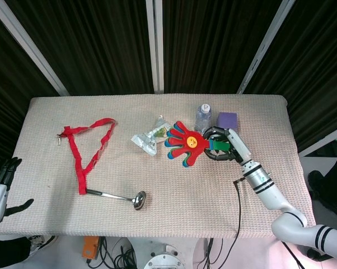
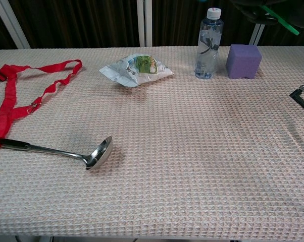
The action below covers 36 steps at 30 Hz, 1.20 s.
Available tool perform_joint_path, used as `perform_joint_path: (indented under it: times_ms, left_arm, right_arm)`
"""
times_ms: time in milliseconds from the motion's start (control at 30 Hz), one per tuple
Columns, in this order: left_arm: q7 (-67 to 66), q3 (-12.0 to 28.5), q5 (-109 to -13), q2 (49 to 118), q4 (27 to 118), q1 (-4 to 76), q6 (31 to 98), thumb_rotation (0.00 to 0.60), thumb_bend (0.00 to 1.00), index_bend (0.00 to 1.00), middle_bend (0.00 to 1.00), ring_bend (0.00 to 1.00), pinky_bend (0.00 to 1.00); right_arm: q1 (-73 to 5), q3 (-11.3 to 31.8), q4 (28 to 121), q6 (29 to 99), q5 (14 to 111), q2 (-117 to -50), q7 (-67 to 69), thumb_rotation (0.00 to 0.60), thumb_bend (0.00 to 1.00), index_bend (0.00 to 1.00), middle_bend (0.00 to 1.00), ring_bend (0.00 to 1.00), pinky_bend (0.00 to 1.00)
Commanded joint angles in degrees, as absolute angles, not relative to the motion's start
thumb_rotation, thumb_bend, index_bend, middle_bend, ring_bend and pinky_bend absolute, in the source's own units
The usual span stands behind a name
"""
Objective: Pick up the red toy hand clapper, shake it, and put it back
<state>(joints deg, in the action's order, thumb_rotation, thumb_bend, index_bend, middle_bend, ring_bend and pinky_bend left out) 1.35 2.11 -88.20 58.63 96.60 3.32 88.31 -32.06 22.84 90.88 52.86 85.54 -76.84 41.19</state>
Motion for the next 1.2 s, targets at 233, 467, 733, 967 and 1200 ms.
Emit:
perform_joint_path:
  times_ms: [233, 467, 733, 967, 1200]
  left_arm:
    - [1.24, 2.13, -88.27, 58.85, 96.53, 3.42, 88.22, 0.6, 0.06, 0.07, 0.04, 0.0, 0.01]
    - [1.05, 2.17, -88.21, 58.78, 96.61, 3.43, 88.22, 0.6, 0.06, 0.07, 0.04, 0.0, 0.01]
    - [1.24, 2.4, -88.15, 58.73, 96.52, 3.34, 88.68, 0.6, 0.06, 0.07, 0.04, 0.0, 0.01]
    - [1.88, 2.49, -88.06, 59.13, 95.77, 3.44, 88.57, 0.6, 0.06, 0.07, 0.04, 0.0, 0.01]
    - [2.43, 2.51, -87.84, 58.87, 95.51, 3.29, 88.66, 0.6, 0.06, 0.07, 0.04, 0.0, 0.01]
  right_arm:
    - [-35.92, 19.55, 99.79, 55.33, 64.99, -76.81, -35.82, 0.6, 0.43, 1.0, 0.72, 0.75, 0.96]
    - [-30.06, 21.43, 93.06, 61.22, 76.55, -85.07, 22.15, 0.6, 0.42, 1.0, 0.73, 0.75, 0.96]
    - [-28.28, 24.79, 93.2, 51.84, 75.54, -83.15, 75.47, 0.6, 0.43, 1.0, 0.73, 0.75, 0.96]
    - [-30.42, 23.17, 90.33, 48.26, 82.48, -81.49, 95.79, 0.6, 0.43, 1.0, 0.73, 0.75, 0.96]
    - [-33.8, 20.25, 84.62, 48.15, 87.57, -82.17, 110.17, 0.6, 0.44, 0.99, 0.73, 0.75, 0.96]
